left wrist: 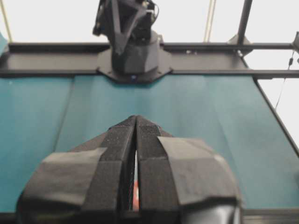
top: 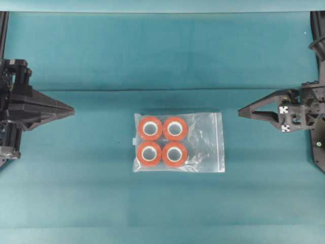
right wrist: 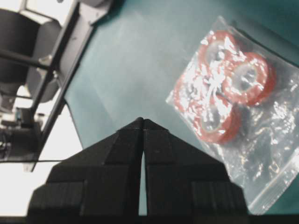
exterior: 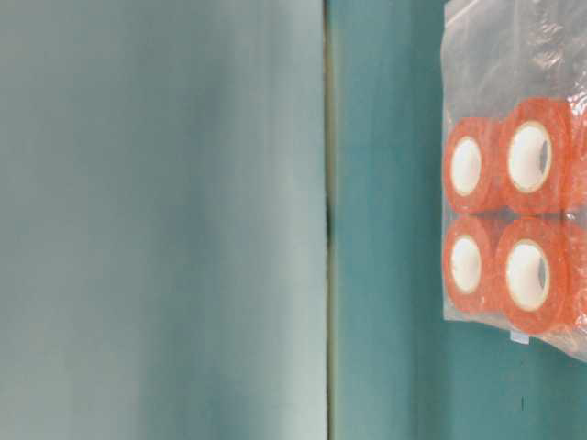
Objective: Hand over the clear zip bag and make it stand upright.
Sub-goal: 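Move the right gripper open toward the right edge of the clear bag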
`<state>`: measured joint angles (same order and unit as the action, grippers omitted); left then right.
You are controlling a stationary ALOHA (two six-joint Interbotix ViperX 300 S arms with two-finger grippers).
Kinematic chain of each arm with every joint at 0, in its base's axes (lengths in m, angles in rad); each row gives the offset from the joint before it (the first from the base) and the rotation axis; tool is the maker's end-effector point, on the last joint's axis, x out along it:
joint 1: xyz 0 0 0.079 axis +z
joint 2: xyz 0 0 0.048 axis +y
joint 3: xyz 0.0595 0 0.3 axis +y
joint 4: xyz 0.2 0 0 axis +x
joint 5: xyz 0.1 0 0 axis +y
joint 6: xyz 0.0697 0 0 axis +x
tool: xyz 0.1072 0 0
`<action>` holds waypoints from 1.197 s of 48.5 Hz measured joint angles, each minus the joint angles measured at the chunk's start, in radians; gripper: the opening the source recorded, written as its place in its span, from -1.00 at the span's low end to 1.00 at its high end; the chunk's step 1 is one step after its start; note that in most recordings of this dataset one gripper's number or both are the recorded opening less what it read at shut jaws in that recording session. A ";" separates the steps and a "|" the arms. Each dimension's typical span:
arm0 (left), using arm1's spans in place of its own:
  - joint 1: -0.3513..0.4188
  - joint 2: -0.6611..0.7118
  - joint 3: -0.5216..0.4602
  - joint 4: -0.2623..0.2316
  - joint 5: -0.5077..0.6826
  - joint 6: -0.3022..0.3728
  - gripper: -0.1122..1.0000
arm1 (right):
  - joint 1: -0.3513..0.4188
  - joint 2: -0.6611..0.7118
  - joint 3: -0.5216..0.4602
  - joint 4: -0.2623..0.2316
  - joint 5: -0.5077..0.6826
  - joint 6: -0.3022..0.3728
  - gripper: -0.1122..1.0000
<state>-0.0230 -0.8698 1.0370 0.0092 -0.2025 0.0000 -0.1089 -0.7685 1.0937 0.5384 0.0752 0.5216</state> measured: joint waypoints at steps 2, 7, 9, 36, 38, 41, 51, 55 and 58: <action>0.000 0.000 -0.002 -0.002 0.000 -0.002 -0.81 | -0.002 0.002 0.009 0.009 -0.003 0.017 -0.79; 0.000 0.002 -0.005 0.000 0.000 -0.002 -0.81 | -0.003 0.009 0.035 0.035 -0.008 0.084 -0.79; 0.000 0.003 -0.005 0.000 0.000 -0.002 -0.81 | -0.003 0.009 0.046 0.041 -0.008 0.115 -0.78; 0.003 0.020 -0.005 0.000 0.015 -0.002 -0.81 | 0.071 0.232 0.126 0.051 -0.072 0.322 0.86; 0.006 0.020 -0.005 -0.002 0.021 -0.002 -0.81 | 0.083 0.267 0.126 0.054 -0.098 0.324 0.86; 0.008 0.018 -0.005 -0.002 0.028 -0.002 -0.81 | 0.101 0.316 0.124 0.057 -0.133 0.341 0.87; 0.008 0.017 -0.005 0.000 0.046 -0.002 -0.81 | 0.132 0.448 0.107 0.060 -0.210 0.391 0.87; 0.008 0.015 -0.005 -0.002 0.049 -0.002 -0.81 | 0.135 0.486 0.094 0.058 -0.222 0.393 0.87; 0.006 0.017 -0.005 0.000 0.051 -0.002 -0.81 | 0.135 0.515 0.083 0.060 -0.232 0.393 0.87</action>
<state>-0.0169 -0.8529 1.0324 0.0092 -0.1519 -0.0015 0.0261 -0.2531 1.1766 0.5983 -0.1565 0.9143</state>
